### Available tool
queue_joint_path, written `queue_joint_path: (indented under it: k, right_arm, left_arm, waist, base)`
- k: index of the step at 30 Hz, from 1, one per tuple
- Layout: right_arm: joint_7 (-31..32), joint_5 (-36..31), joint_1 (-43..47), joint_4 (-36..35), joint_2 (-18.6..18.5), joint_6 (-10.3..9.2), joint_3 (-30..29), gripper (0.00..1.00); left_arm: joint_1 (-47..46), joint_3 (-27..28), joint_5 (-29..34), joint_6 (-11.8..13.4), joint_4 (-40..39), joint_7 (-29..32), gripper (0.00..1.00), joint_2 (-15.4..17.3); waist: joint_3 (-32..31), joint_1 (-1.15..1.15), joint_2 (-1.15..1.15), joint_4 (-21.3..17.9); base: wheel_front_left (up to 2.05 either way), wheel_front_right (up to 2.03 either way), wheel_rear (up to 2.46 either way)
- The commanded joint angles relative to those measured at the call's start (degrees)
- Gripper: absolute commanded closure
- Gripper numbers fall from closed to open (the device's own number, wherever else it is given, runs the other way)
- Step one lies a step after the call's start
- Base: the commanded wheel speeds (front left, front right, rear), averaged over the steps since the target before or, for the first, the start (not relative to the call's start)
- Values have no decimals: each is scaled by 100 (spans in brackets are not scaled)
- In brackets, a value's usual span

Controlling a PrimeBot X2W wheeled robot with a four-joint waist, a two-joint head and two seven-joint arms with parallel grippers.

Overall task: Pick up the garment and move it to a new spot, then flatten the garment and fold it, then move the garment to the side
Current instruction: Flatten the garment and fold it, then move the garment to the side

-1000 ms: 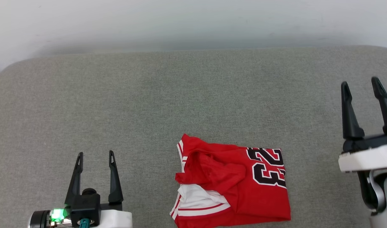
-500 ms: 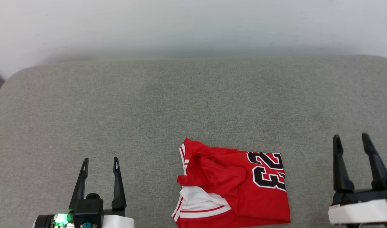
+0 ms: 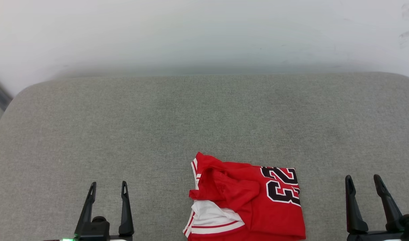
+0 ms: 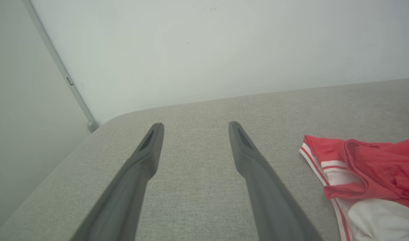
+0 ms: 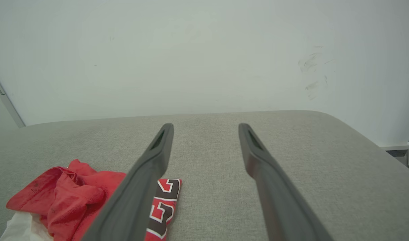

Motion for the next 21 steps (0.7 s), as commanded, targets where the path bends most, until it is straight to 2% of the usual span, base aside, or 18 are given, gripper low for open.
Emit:
queue_joint_path:
  k: [1,8,13,18,21]
  right_arm:
    - [-8,-7,72,-15,30,-3,9,0]
    - [-8,70,97,35,34,-3,21,0]
    - [-8,-253,-170,-214,5,-3,-24,0]
    - [-8,-363,-702,-473,-339,-3,-22,0]
    - [-9,-221,-1148,-391,-697,-3,106,0]
  left_arm:
    - [52,13,25,-17,6,-27,0,-24]
    - [91,45,27,-85,24,-28,0,-53]
    - [101,83,46,-89,32,-27,0,-73]
    - [49,118,40,-118,32,-27,0,-97]
    - [-23,128,44,-133,39,-27,0,-113]
  waist:
    - [-9,0,0,0]
    - [-40,0,0,6]
    - [-43,0,0,11]
    - [22,0,0,-2]
    - [73,0,0,0]
  base:
    - [0,0,0]
    - [0,0,0]
    - [0,0,0]
    - [0,0,0]
    - [0,0,0]
